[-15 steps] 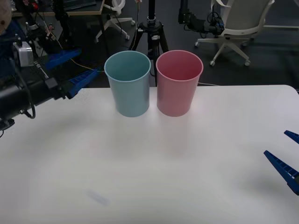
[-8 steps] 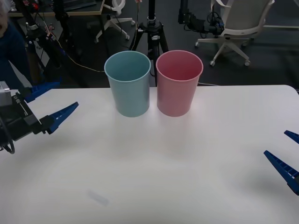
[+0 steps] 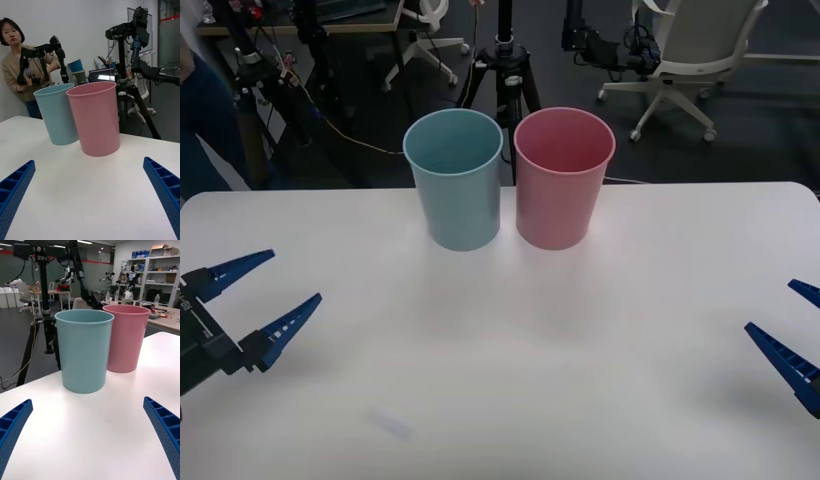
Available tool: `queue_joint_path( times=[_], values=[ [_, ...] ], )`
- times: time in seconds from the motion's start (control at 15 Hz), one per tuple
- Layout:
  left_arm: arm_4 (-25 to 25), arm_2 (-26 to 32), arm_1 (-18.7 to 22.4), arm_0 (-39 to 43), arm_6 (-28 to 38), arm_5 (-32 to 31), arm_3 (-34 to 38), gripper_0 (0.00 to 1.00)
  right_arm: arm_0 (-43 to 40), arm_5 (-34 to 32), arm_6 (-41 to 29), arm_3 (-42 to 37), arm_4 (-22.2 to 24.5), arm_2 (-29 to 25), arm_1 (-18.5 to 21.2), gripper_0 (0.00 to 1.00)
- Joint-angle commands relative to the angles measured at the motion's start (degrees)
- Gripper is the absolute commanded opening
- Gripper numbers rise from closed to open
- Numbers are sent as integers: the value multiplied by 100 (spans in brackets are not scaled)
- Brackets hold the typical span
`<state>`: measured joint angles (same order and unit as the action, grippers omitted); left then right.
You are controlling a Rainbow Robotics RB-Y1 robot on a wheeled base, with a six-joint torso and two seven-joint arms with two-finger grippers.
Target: Grasp the object on the table and drop it into the matching bin: aluminum can to the light blue bin, PET bottle to the pink bin.
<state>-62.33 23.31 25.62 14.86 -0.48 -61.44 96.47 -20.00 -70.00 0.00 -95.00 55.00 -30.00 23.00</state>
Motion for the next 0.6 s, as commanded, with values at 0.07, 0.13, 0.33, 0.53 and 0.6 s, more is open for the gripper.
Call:
queue_joint_path(
  times=[0.07,0.13,0.33,0.53,0.6],
  values=[
    [124,51,-4,351,-137,-70,3,100,0,0,0,0,0,0,0,100],
    [142,78,-4,412,-190,-96,3,100,0,0,0,0,0,0,0,100],
    [186,157,-4,482,-304,-184,3,100,0,0,0,0,0,0,0,100],
    [203,201,-4,465,-348,-237,3,100,0,0,0,0,0,0,0,100],
    [203,201,-4,465,-348,-237,3,100,0,0,0,0,0,0,0,100]
  ],
)
